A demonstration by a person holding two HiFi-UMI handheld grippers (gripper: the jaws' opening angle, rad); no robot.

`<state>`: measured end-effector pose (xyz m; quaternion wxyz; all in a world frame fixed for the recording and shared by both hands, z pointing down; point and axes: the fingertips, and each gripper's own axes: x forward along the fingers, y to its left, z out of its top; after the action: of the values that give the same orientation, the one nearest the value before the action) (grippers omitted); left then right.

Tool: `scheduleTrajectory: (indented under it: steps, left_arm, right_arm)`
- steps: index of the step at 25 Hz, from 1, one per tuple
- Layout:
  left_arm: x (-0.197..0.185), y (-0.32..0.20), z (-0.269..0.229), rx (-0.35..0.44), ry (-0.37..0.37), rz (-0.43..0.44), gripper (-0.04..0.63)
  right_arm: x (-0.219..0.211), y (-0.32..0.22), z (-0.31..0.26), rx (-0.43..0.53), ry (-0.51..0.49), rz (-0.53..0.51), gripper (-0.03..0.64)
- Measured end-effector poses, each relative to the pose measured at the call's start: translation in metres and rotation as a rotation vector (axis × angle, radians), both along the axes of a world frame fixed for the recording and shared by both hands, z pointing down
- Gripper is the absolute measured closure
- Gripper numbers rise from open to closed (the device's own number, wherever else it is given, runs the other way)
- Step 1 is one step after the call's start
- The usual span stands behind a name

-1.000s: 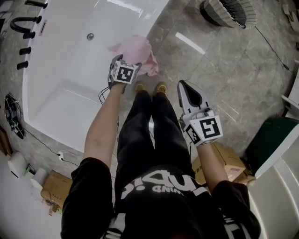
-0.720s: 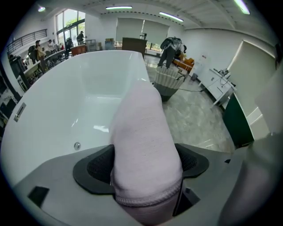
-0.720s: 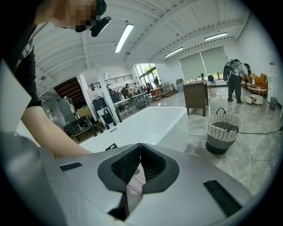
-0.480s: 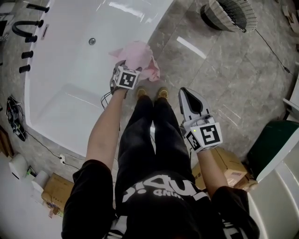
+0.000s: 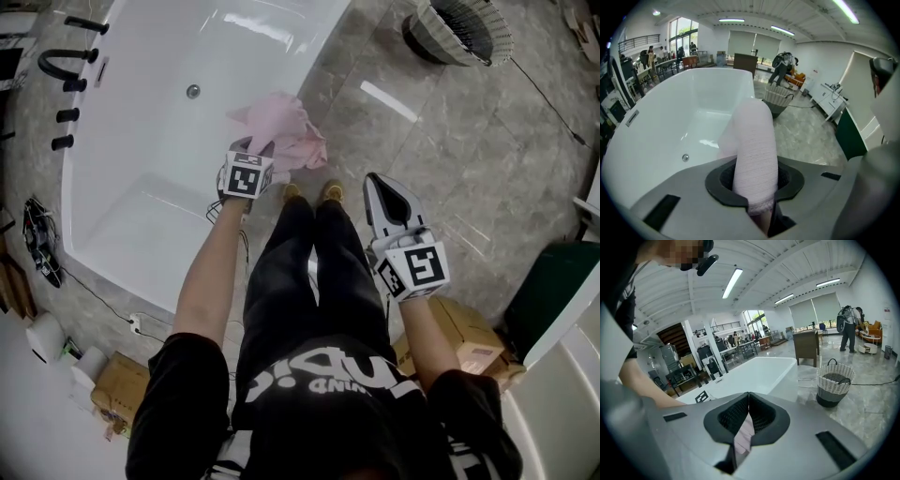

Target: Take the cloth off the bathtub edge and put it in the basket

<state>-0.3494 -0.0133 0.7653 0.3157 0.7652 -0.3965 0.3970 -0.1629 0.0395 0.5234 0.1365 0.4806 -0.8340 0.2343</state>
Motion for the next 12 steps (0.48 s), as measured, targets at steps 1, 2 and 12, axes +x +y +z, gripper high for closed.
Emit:
scheduleTrajectory:
  steps: [1,2,12]
  left_arm:
    - [-0.002,0.004,-0.006,0.002,0.004,-0.002,0.494]
    - [-0.003,0.009,-0.011,-0.002,0.007,-0.004,0.495]
    - [0.002,0.044,-0.133,0.049,0.133,-0.129,0.500]
  right_arm:
    - [0.001,0.001,-0.002,0.000,0.003,0.000,0.603]
    - [0.003,0.002,-0.004,-0.001,0.006,0.001,0.603]
    - [0.034,0.007,-0.061,0.051,0.017,0.063,0.603]
